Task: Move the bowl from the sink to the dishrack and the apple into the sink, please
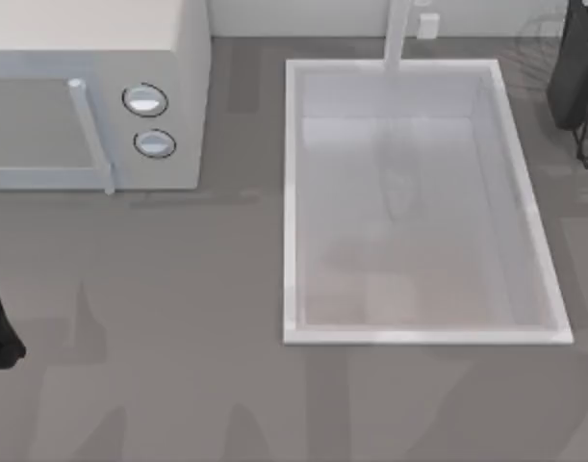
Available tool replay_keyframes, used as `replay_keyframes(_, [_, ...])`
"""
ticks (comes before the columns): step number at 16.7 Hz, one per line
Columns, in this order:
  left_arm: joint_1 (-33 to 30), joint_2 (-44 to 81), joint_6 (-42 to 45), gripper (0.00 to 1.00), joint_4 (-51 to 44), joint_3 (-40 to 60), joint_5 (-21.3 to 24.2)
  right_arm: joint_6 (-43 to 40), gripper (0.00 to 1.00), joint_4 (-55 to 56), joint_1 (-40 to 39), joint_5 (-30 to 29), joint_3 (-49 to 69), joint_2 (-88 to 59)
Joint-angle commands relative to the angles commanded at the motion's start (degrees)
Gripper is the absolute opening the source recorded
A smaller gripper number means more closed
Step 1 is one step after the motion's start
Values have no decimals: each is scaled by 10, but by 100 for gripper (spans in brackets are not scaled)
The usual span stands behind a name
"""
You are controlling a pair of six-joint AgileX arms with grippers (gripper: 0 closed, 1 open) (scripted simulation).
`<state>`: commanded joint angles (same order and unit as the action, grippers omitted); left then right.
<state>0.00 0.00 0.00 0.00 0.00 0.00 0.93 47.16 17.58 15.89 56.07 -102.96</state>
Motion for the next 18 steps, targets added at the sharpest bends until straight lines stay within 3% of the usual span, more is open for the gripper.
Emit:
replay_keyframes(2, [0, 0, 0, 100, 0, 0, 0, 0, 0, 0, 0, 0, 0, 0])
replay_keyframes(15, [0, 0, 0, 100, 0, 0, 0, 0, 98, 0, 0, 0, 0, 0])
replay_keyframes(18, [0, 0, 0, 100, 0, 0, 0, 0, 100, 0, 0, 0, 0, 0])
